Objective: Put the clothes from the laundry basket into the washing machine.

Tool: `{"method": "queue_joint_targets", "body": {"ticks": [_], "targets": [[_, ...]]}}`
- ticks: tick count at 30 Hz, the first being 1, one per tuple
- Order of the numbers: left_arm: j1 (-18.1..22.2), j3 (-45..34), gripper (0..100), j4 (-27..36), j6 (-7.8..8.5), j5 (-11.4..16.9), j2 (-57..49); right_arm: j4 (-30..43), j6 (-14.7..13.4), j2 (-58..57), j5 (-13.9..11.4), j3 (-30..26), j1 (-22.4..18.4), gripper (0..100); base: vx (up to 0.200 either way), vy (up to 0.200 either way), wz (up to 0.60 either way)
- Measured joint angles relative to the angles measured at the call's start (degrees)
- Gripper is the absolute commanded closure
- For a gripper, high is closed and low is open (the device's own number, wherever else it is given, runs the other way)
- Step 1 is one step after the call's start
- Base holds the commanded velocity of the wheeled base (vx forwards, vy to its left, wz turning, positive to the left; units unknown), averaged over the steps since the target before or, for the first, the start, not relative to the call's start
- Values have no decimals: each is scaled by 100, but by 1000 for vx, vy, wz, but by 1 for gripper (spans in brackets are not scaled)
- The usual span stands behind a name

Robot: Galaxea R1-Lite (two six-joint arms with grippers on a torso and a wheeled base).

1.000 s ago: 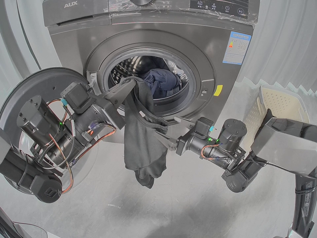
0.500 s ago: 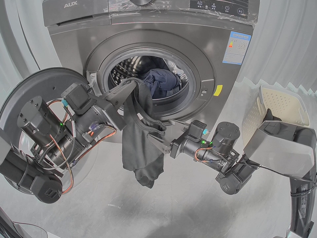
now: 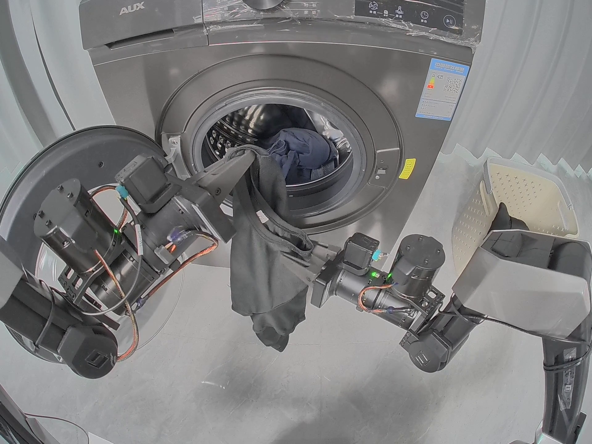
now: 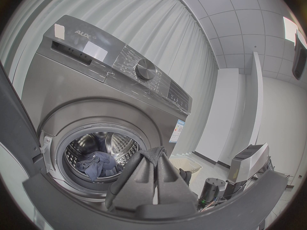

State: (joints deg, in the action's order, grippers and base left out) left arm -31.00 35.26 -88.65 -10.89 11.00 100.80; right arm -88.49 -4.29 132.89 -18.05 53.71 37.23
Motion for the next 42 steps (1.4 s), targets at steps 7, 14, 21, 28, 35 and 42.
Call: {"method": "queue_joint_targets", "body": {"ticks": [7, 14, 21, 28, 35, 42], "targets": [[11, 22, 100, -2, 0, -9, 16, -2, 0, -445, 24, -538, 44, 100, 0, 0, 0], [61, 40, 100, 0, 0, -18, 52, 24, 13, -1150, 282, -1279, 45, 100, 0, 0, 0], [102, 40, 100, 7, 0, -27, 104, 66, 17, -1826, 605, -1950, -16, 100, 0, 0, 0], [135, 21, 100, 7, 20, -51, 178, 82, -6, -2333, 1023, -2309, -85, 100, 0, 0, 0], [121, -127, 100, 7, 46, -52, 223, 145, -52, -2561, 1170, -1952, -156, 100, 0, 0, 0], [71, -496, 100, 7, 60, -49, 355, 180, -99, -2787, 1264, -1568, -243, 100, 0, 0, 0]]}}
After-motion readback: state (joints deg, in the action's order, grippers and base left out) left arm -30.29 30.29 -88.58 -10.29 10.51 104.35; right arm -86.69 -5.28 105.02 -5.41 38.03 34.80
